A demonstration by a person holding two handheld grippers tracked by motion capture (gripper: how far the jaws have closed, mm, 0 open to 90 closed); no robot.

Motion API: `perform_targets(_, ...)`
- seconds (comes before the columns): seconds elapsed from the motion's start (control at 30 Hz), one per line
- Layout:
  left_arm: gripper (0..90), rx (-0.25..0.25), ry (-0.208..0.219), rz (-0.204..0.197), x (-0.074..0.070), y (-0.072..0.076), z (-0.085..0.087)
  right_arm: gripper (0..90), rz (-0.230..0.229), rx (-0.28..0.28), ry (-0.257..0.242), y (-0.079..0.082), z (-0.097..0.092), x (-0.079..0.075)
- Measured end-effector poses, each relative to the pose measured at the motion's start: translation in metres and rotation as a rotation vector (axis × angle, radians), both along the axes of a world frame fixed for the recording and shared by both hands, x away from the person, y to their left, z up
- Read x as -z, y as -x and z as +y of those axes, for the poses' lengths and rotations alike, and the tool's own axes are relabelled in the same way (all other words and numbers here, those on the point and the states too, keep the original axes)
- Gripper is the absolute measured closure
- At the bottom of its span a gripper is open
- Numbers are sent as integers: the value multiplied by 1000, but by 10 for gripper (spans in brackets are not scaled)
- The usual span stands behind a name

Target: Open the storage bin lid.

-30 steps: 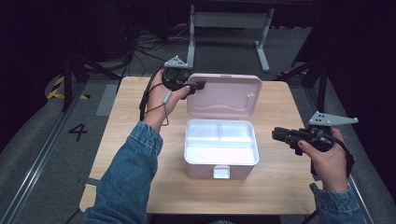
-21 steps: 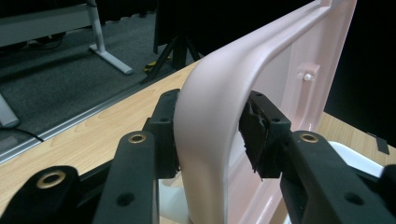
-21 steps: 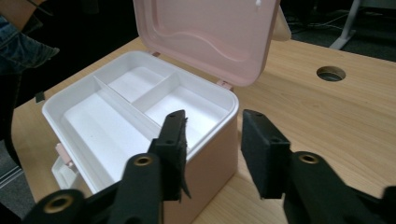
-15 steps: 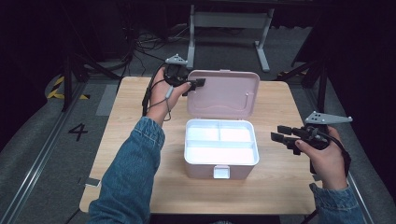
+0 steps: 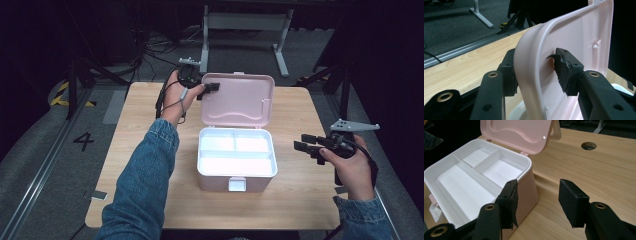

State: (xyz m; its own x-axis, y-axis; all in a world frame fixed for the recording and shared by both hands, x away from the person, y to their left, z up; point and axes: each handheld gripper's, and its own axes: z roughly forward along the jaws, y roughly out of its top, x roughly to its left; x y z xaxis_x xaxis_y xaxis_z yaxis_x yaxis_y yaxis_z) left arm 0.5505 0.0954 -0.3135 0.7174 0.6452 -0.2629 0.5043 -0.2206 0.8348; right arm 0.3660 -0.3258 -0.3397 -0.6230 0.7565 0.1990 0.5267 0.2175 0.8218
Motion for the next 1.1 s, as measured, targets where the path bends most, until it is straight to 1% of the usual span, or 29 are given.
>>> perform_targets(0.03, 554, -5, -5, 8, 0, 0, 0, 504, 1, 0, -3, 0, -1, 0)
perform_targets(0.1, 547, -15, -5, 10, 3, -3, -1, 505, -1, 2, -5, 0, -2, 0)
perform_targets(0.13, 541, -20, -13, 12, 5, -4, -2, 505, -3, 3, -5, 0, -2, 0)
perform_targets(0.23, 526, -25, -27, 18, 6, -7, -3, 505, -6, 5, -7, 0, -2, 0)
perform_targets(0.3, 519, -25, -27, 15, 7, -7, -3, 505, -7, 5, -6, 0, -2, 0)
perform_targets(0.4, 509, -34, -40, 26, 10, -10, -4, 505, -6, -1, -6, 0, -1, 0)
perform_targets(0.57, 497, -38, -43, 53, 17, -17, -5, 505, -5, 2, -4, -1, -1, 1)
perform_targets(0.73, 476, -47, -54, 57, 26, -22, -5, 505, -2, 8, -7, -1, -3, 2)
perform_targets(0.83, 471, -51, -71, 61, 30, -23, -5, 505, -2, 9, -5, -2, -4, 3)
perform_targets(0.9, 472, -52, -79, 64, 33, -24, -4, 505, 4, 10, -6, -3, -4, 4)
perform_targets(1.0, 476, -57, -89, 81, 37, -26, -3, 504, 6, 8, -5, -3, -4, 5)
perform_targets(1.03, 472, -59, -93, 80, 38, -26, -4, 505, 7, 8, -4, -4, -3, 5)
perform_targets(1.1, 466, -63, -91, 84, 41, -27, -4, 504, 9, 9, -2, -4, -3, 5)
